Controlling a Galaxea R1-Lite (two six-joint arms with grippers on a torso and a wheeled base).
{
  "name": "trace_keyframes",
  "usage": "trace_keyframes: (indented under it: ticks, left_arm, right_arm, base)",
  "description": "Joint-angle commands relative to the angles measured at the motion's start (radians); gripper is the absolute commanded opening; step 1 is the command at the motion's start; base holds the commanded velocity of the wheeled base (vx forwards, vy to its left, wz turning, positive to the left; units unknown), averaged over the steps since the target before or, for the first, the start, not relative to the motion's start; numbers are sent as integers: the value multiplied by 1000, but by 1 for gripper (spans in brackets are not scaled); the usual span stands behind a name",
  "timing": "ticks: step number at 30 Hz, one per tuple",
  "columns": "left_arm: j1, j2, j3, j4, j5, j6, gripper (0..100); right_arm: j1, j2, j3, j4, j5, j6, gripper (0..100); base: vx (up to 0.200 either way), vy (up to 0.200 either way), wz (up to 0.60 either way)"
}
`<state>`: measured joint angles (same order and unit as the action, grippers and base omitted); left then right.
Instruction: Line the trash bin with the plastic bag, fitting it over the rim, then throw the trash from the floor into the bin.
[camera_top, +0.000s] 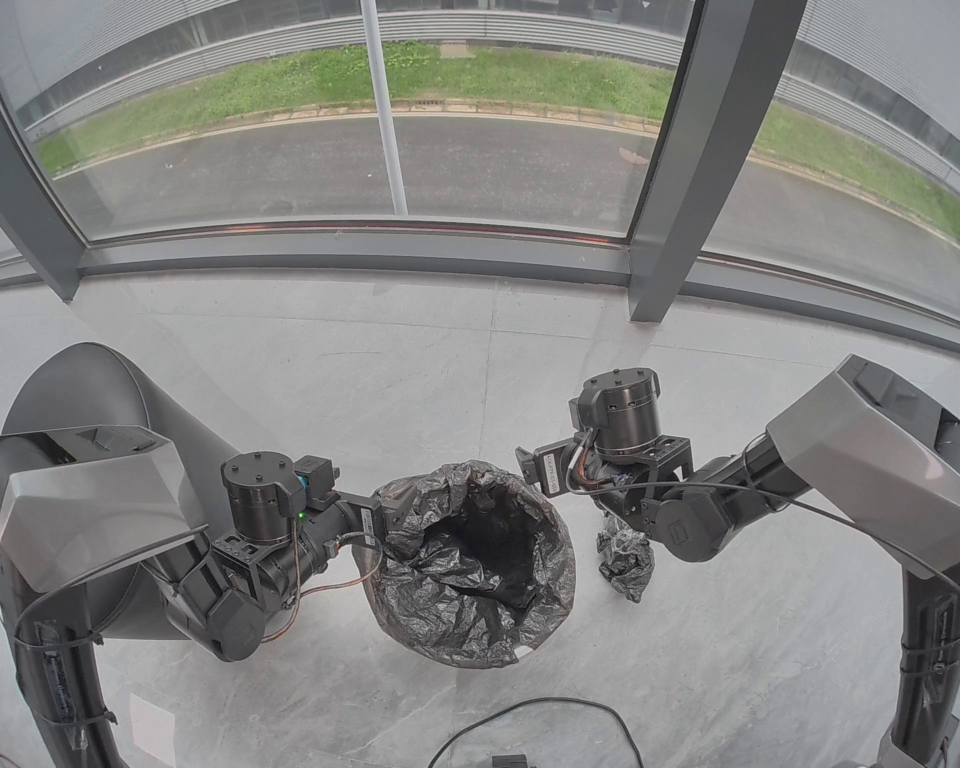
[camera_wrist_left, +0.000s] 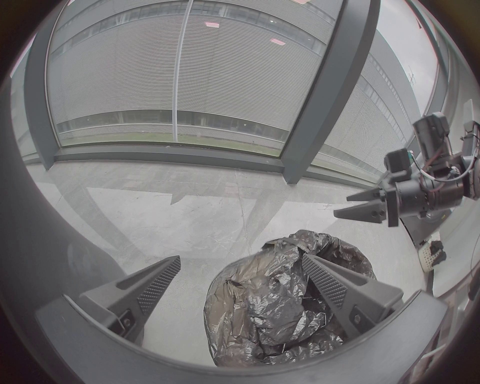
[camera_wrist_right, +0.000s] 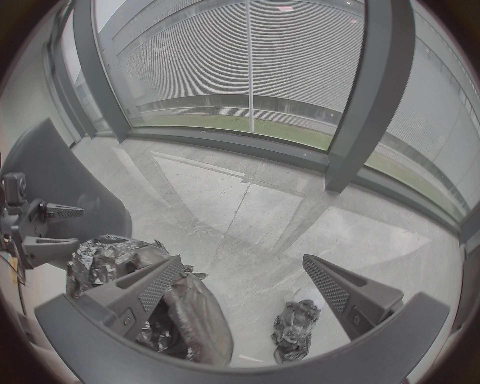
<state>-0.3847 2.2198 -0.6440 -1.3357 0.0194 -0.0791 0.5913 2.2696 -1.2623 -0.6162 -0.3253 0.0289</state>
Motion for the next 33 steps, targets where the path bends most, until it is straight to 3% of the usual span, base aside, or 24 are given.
trace_keyframes:
  ticks: [1,7,13,21,27,33]
  left_arm:
    - [-19,-69,40,4,56,-33,100]
    - [-20,-100,50,-8,117,-125,100]
    - [-19,-95,44,-17,137,-122,100]
    - [-19,-92,29,-10,194,-80,100]
    - [-13,-69,21,-11,194,-79,100]
    - [-5,-55,18,-10,192,-79,100]
  right_arm:
    - [35,-120,95,62,0,91,100]
    - [19,-173,236,133,0,289,100]
    - [-90,-140,267,181,2,296,100]
    - [-228,57,-72,371,12,282,100]
    - [-251,205,-368,673,17,273,100]
    - [-258,311,-558,783,34,273,100]
  base:
    - [0,0,0]
    - [0,0,0]
    - [0,0,0]
    - [0,0,0]
    - [0,0,0]
    - [0,0,0]
